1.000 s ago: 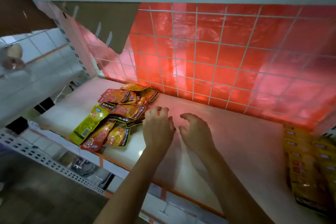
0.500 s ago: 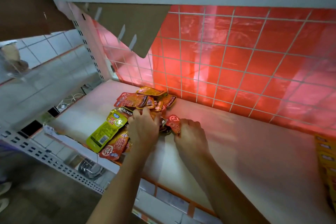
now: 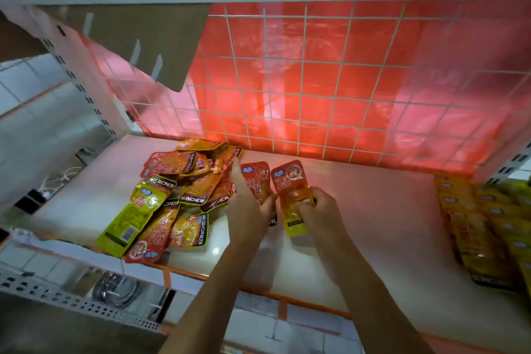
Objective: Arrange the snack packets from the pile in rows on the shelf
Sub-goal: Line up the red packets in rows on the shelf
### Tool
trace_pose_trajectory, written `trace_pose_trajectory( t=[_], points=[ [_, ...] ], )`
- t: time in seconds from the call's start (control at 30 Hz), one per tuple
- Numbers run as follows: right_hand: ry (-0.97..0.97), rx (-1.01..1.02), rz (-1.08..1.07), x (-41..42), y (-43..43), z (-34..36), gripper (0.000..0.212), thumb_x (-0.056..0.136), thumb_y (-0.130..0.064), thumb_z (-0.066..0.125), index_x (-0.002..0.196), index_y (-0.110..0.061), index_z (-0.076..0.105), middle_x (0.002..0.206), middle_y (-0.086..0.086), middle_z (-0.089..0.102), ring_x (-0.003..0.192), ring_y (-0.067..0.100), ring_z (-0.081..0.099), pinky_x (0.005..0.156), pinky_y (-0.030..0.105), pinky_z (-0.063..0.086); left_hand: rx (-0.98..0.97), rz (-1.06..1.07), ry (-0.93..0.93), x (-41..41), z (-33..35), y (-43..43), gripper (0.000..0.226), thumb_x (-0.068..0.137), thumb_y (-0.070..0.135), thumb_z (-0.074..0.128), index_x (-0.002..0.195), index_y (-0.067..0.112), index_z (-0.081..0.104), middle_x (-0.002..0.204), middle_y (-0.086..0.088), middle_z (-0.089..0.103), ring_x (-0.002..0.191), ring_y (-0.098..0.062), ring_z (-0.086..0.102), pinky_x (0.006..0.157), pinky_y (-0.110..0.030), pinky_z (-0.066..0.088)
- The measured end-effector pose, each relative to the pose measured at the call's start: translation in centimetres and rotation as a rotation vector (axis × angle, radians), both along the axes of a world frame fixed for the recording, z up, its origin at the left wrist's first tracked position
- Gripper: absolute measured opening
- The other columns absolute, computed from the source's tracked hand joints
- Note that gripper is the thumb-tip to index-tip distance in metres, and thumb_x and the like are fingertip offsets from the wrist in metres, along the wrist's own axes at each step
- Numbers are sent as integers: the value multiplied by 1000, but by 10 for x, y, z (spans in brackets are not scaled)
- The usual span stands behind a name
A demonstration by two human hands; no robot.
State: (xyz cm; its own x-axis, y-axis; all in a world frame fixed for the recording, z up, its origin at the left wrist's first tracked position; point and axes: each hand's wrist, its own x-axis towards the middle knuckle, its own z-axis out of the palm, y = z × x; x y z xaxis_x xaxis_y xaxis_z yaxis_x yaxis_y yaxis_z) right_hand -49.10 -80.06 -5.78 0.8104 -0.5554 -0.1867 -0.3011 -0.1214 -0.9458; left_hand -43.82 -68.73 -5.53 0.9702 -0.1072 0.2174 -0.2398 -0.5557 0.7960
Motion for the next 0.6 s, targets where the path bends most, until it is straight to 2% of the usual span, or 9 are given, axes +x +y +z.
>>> trace_pose_trajectory(
  t=[0.1,0.17,0.23,0.3,0.43,0.5,0.53,0.57,0.6],
  points=[
    [-35,64,-45,-32,-29,9,19,81,-1,60,89,-18,63,88,9,69,76,24,68,62,33,56,-73,-54,107,-20,4,-31,86,75,22,81,142,7,31,117,-11,62,102,-28,63,87,-37,51],
    [-65,83,-70,-58,-53,14,21,81,-2,61,89,-21,61,89,8,68,76,22,67,61,31,55,-114,-116,195,-36,4,-56,60,75,30,80,124,13,48,104,-1,64,96,-23,66,84,-36,53],
    [-88,99,-122,-87,-78,16,21,80,-1,62,92,-19,62,90,9,69,77,24,68,60,32,55,-216,-219,264,-56,4,-84,44,73,40,76,108,20,58,97,5,69,88,-15,69,81,-39,57],
    [-127,120,-167,-122,-104,17,20,80,-3,64,97,-14,66,92,11,70,81,26,69,65,37,57,-304,-308,296,-85,5,-112,34,77,39,69,106,24,61,94,5,72,85,-14,70,78,-42,58],
    [-192,67,-223,-204,-159,23,23,73,-18,67,96,-21,71,93,3,73,90,24,69,80,42,56,-443,-439,365,-160,10,-172,17,93,25,62,108,18,59,97,-1,72,89,-18,69,80,-37,57],
    [-207,32,-255,-245,-185,27,10,76,-14,64,82,-21,69,77,0,72,79,21,68,72,34,54,-474,-477,399,-192,10,-200,16,93,25,62,108,19,61,98,-3,72,90,-18,69,82,-39,57],
    [-213,33,-266,-264,-198,29,9,80,-12,62,76,-20,66,67,-5,68,68,12,65,65,26,51,-490,-484,424,-207,9,-214,16,93,25,62,108,18,61,98,-4,72,90,-19,69,82,-40,57],
    [-239,55,-270,-286,-211,32,15,86,-7,59,76,-19,62,62,-10,64,61,3,58,59,18,46,-515,-495,454,-223,10,-228,18,93,23,62,109,17,61,99,-4,71,91,-20,69,82,-39,58],
    [-256,84,-254,-304,-224,32,17,91,-5,55,82,-19,60,68,-13,63,61,-1,54,59,13,42,-530,-509,478,-237,11,-241,19,93,21,61,111,16,60,99,-3,71,91,-18,68,80,-35,58]
  ],
)
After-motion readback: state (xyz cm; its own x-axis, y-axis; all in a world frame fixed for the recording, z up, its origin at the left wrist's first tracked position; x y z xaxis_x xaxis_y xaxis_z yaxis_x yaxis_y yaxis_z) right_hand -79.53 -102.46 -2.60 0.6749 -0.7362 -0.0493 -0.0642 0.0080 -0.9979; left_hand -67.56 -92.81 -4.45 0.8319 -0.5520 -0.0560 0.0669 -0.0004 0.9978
